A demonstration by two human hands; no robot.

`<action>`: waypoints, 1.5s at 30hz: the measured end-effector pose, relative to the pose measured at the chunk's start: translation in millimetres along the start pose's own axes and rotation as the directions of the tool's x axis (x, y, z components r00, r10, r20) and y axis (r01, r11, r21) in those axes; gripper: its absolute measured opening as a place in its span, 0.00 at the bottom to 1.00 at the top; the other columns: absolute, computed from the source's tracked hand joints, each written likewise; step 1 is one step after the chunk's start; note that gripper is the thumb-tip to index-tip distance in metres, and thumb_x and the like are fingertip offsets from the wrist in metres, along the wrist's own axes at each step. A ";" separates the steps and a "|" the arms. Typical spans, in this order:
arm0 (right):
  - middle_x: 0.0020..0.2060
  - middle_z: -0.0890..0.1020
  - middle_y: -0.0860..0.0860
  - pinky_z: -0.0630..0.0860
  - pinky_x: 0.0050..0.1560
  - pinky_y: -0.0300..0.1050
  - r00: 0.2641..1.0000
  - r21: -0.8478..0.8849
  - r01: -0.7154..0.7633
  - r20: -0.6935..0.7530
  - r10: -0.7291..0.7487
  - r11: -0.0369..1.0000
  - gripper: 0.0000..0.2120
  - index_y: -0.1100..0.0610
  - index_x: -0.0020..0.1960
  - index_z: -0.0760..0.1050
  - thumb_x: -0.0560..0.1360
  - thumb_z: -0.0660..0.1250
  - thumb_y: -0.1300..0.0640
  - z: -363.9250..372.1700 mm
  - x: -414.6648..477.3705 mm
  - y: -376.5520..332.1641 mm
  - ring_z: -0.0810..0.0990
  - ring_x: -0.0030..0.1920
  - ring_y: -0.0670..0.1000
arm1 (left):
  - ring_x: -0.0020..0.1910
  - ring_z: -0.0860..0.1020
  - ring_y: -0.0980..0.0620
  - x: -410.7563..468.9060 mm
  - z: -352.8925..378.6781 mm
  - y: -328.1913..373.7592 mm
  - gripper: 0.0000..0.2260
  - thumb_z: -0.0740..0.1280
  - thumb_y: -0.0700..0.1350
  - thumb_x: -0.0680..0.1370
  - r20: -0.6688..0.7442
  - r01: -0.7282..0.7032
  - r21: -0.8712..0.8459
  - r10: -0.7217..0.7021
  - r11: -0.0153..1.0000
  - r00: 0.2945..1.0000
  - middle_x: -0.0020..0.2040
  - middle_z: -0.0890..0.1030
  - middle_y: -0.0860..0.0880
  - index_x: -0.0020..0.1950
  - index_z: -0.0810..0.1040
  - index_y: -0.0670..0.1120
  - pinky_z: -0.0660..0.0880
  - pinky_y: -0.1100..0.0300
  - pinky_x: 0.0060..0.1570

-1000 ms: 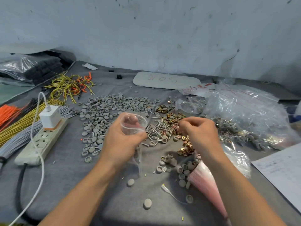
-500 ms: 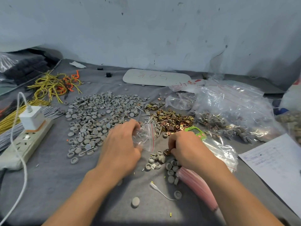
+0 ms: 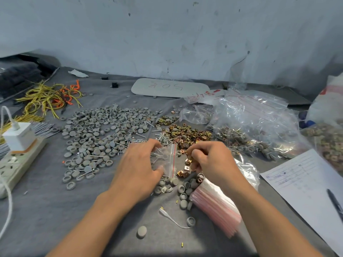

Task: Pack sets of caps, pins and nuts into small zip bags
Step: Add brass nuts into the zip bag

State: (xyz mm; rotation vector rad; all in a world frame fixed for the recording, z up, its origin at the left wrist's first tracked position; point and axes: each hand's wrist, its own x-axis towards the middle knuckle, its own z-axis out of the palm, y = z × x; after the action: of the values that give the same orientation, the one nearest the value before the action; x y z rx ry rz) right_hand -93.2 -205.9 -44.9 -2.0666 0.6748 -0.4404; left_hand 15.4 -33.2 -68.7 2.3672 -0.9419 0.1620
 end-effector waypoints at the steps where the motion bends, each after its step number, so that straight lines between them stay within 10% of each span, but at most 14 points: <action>1: 0.33 0.86 0.53 0.79 0.33 0.39 0.999 0.145 -0.041 0.024 0.038 0.989 0.15 0.54 0.44 0.85 0.83 0.63 0.65 -1.3 -1.1 -1.1 0.84 0.32 0.49 | 0.59 0.70 0.58 -0.4 -0.1 2.9 0.24 0.74 0.50 0.74 0.021 0.003 0.003 -0.003 1.000 1.000 0.57 0.74 0.61 0.67 0.70 0.59 0.71 0.54 0.67; 9: 0.37 0.85 0.60 0.82 0.36 0.40 0.960 0.680 -0.276 0.234 0.155 0.680 0.11 0.68 0.52 0.81 0.80 0.61 0.75 -3.6 -2.6 -6.5 0.84 0.35 0.53 | 0.60 0.73 0.66 -2.6 -8.6 26.5 0.34 0.65 0.42 0.62 0.171 -0.004 -0.230 0.044 0.973 0.984 0.62 0.77 0.64 0.66 0.72 0.64 0.68 0.66 0.55; 13: 0.37 0.85 0.58 0.80 0.34 0.38 0.966 0.647 -0.248 0.225 0.131 0.721 0.09 0.65 0.52 0.82 0.80 0.64 0.73 -0.7 -2.5 -6.0 0.82 0.33 0.51 | 0.51 0.80 0.66 -2.6 -9.7 36.1 0.14 0.74 0.49 0.72 0.013 -0.008 -0.463 0.016 0.886 1.000 0.48 0.84 0.65 0.55 0.82 0.64 0.74 0.67 0.50; 20: 0.33 0.83 0.56 0.74 0.29 0.37 0.971 0.638 -0.203 0.230 0.067 0.743 0.08 0.66 0.52 0.82 0.82 0.64 0.67 6.6 -4.1 -8.5 0.79 0.30 0.49 | 0.29 0.77 0.64 6.7 0.3 34.8 0.10 0.81 0.46 0.71 -0.025 0.065 -0.567 -0.096 0.821 0.995 0.36 0.85 0.59 0.45 0.87 0.62 0.67 0.72 0.30; 28: 0.35 0.84 0.55 0.74 0.29 0.37 0.967 0.646 -0.199 0.252 0.040 0.737 0.10 0.63 0.46 0.82 0.83 0.64 0.63 5.0 -4.4 -11.4 0.79 0.30 0.49 | 0.41 0.86 0.50 12.9 2.0 33.8 0.06 0.80 0.49 0.67 0.039 0.114 -0.703 -0.121 0.702 0.992 0.38 0.87 0.52 0.43 0.88 0.57 0.83 0.45 0.50; 38: 0.38 0.85 0.61 0.80 0.36 0.38 0.965 0.671 -0.169 0.260 -0.017 0.722 0.08 0.66 0.51 0.83 0.76 0.69 0.74 -3.0 -9.2 -10.1 0.85 0.36 0.53 | 0.43 0.87 0.50 9.0 -6.1 35.5 0.09 0.80 0.44 0.71 0.005 0.076 -0.716 -0.104 0.694 0.995 0.40 0.87 0.53 0.44 0.88 0.58 0.83 0.43 0.50; 45: 0.37 0.87 0.61 0.80 0.35 0.41 0.992 0.558 -0.064 0.126 -0.009 0.827 0.11 0.60 0.44 0.85 0.72 0.74 0.74 -6.9 -9.5 -10.4 0.86 0.34 0.54 | 0.54 0.79 0.70 10.7 -31.2 26.1 0.31 0.67 0.38 0.66 0.162 0.010 -0.306 0.041 0.952 0.986 0.59 0.78 0.72 0.61 0.79 0.69 0.72 0.75 0.56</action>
State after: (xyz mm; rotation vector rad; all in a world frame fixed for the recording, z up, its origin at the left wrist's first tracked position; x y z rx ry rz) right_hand -101.4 -199.8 -33.0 -1.5031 0.4297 -0.4284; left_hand 9.1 -37.2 -27.3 2.1094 -0.9852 -0.1690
